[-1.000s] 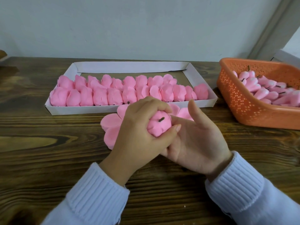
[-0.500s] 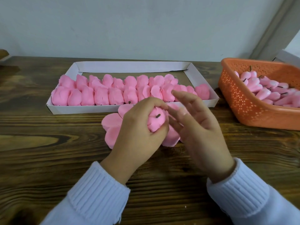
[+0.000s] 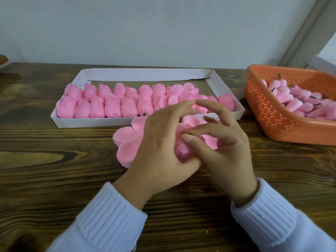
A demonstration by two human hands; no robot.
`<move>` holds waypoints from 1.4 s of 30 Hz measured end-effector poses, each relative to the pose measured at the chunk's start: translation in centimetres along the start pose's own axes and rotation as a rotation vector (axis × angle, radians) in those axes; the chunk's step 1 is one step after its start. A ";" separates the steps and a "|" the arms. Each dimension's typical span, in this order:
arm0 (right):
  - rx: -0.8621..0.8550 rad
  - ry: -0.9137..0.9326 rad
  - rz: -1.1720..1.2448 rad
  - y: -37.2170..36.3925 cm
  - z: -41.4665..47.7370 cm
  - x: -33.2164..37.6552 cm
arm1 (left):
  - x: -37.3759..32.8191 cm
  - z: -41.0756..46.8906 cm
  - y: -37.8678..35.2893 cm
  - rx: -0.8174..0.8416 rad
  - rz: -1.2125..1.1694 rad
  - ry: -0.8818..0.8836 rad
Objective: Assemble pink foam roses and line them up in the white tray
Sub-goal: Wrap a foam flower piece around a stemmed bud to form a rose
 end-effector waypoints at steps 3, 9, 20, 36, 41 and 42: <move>0.072 -0.016 0.031 -0.2 0.0 0.3 | -0.3 0.0 -0.1 0.063 -0.071 -0.011; 0.124 -0.071 0.232 0.0 0.1 0.3 | -0.3 -0.2 -0.3 0.122 -0.289 0.131; 0.003 -0.265 0.636 0.3 0.3 -0.5 | -0.4 0.0 -0.5 0.166 -0.376 0.246; 0.198 -0.125 0.099 1.2 0.7 -0.3 | 0.9 -0.5 -0.8 0.165 -0.142 0.298; 0.245 -0.277 0.184 1.2 0.8 -0.8 | 1.4 -0.5 -0.6 0.129 -0.111 0.329; 0.219 -0.318 0.261 1.3 0.9 -0.9 | 1.4 -0.5 -0.6 0.084 -0.122 0.339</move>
Point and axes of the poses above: each hand's wrist, its own z-axis towards the middle knuckle, its own y-axis out of the back of the hand, x = y × z, the point moved 1 cm from there along z, towards the middle knuckle, and after that the axes turned 6 degrees about x, right-handed, at the moved point
